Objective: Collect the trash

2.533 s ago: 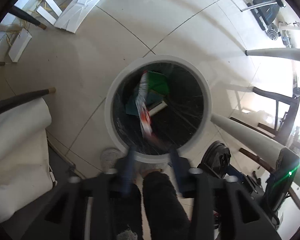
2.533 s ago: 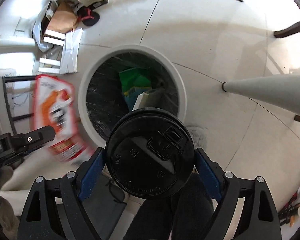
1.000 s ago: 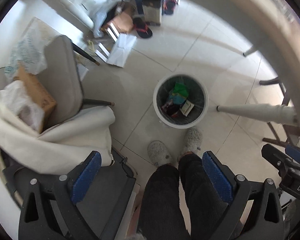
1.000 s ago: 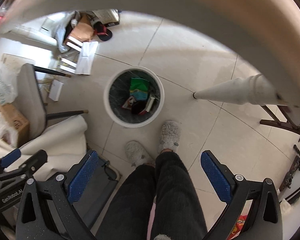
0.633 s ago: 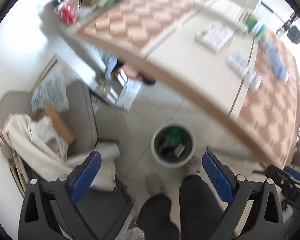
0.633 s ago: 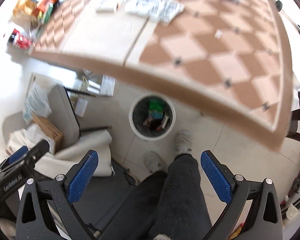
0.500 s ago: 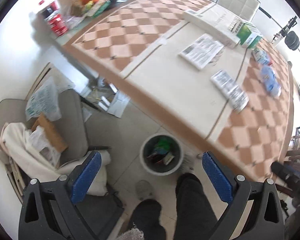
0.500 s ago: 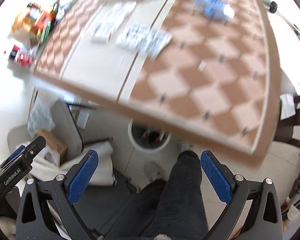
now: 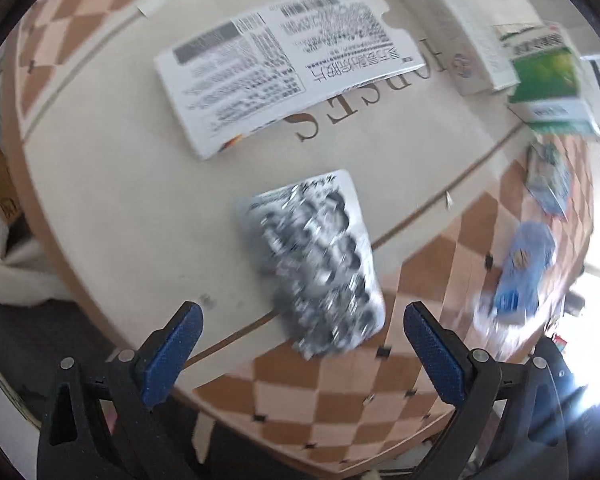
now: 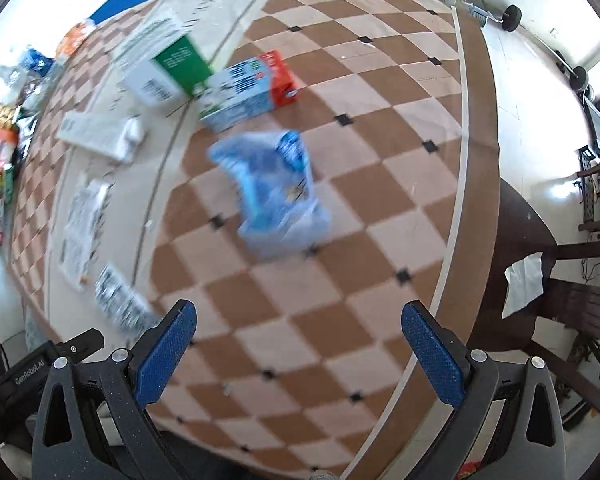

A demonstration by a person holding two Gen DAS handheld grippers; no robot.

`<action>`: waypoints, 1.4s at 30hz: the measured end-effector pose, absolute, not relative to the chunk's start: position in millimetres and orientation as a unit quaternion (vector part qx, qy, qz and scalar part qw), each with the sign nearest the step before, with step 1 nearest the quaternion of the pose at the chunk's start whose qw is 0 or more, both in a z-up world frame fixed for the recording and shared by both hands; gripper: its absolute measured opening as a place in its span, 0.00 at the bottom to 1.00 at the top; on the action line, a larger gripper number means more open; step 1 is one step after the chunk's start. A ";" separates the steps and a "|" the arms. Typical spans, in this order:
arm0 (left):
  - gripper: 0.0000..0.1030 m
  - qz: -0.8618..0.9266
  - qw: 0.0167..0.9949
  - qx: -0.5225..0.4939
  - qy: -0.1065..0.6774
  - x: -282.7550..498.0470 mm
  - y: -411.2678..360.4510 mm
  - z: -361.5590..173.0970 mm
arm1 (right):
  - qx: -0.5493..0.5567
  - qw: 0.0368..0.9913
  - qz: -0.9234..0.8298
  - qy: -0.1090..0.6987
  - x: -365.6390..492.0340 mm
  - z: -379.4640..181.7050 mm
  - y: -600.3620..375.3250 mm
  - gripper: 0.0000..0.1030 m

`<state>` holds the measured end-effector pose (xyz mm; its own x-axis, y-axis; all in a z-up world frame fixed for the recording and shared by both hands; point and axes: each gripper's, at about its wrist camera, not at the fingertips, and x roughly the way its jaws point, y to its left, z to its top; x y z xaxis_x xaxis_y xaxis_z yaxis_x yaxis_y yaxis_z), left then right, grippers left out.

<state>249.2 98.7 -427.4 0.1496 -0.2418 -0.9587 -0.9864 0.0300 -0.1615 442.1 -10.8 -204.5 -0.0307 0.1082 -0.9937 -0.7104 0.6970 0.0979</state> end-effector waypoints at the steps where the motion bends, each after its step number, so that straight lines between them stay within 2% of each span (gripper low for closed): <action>1: 0.96 0.385 0.477 -0.589 0.528 253.1 102.5 -434.1 | -0.232 0.652 0.310 0.652 450.0 -212.5 -3.5 1.00; 2: 0.86 0.388 0.470 -0.591 0.529 256.7 105.1 -438.6 | -0.229 0.647 0.310 0.658 458.3 -219.8 3.3 1.00; 4: 0.79 0.394 0.468 -0.579 0.540 265.5 107.0 -439.8 | -0.225 0.640 0.315 0.664 470.8 -232.5 18.2 1.00; 7: 0.56 0.387 0.511 -0.511 0.573 290.5 102.1 -428.4 | -0.216 0.630 0.327 0.670 481.5 -248.3 36.9 1.00; 10: 0.51 0.368 0.544 -0.452 0.603 311.6 93.2 -420.2 | -0.223 0.619 0.336 0.674 485.0 -262.7 52.6 0.99; 11: 0.44 0.367 0.551 -0.437 0.609 314.2 91.0 -417.6 | -0.229 0.618 0.336 0.673 484.2 -265.7 55.6 0.91; 12: 0.43 0.366 0.554 -0.428 0.613 315.6 90.1 -415.9 | -0.243 0.619 0.333 0.668 482.5 -267.7 58.6 0.78; 13: 0.43 0.364 0.555 -0.423 0.616 317.0 88.6 -415.1 | -0.252 0.624 0.336 0.658 480.6 -264.8 61.7 0.75; 15: 0.43 0.363 0.555 -0.418 0.620 317.9 87.1 -413.9 | -0.268 0.629 0.342 0.645 477.3 -259.9 66.0 0.50; 18: 0.42 0.351 0.558 -0.421 0.623 325.6 84.7 -412.0 | -0.271 0.623 0.349 0.645 474.2 -256.0 68.2 0.35; 21: 0.41 0.349 0.567 -0.405 0.627 342.0 82.9 -406.9 | -0.259 0.616 0.355 0.654 475.5 -252.4 66.3 0.27; 22: 0.38 0.350 0.572 -0.399 0.625 346.1 81.1 -403.6 | -0.256 0.615 0.356 0.655 469.6 -252.2 62.1 0.26; 24: 0.24 0.352 0.586 -0.391 0.616 353.0 80.6 -393.4 | -0.251 0.615 0.358 0.656 467.3 -248.8 54.2 0.21; 28: 0.15 0.347 0.602 -0.379 0.611 368.0 84.4 -375.5 | -0.238 0.613 0.359 0.662 471.9 -242.7 44.4 0.19; 29: 0.09 0.346 0.607 -0.375 0.610 371.1 84.0 -371.0 | -0.234 0.612 0.360 0.664 474.4 -242.0 41.2 0.19; 34: 0.06 0.326 0.630 -0.362 0.605 391.2 80.6 -353.4 | -0.215 0.610 0.364 0.670 477.7 -237.2 29.0 0.18; 42: 0.10 0.317 0.632 -0.331 0.625 415.3 70.2 -363.4 | -0.210 0.614 0.352 0.675 474.9 -248.6 4.2 0.17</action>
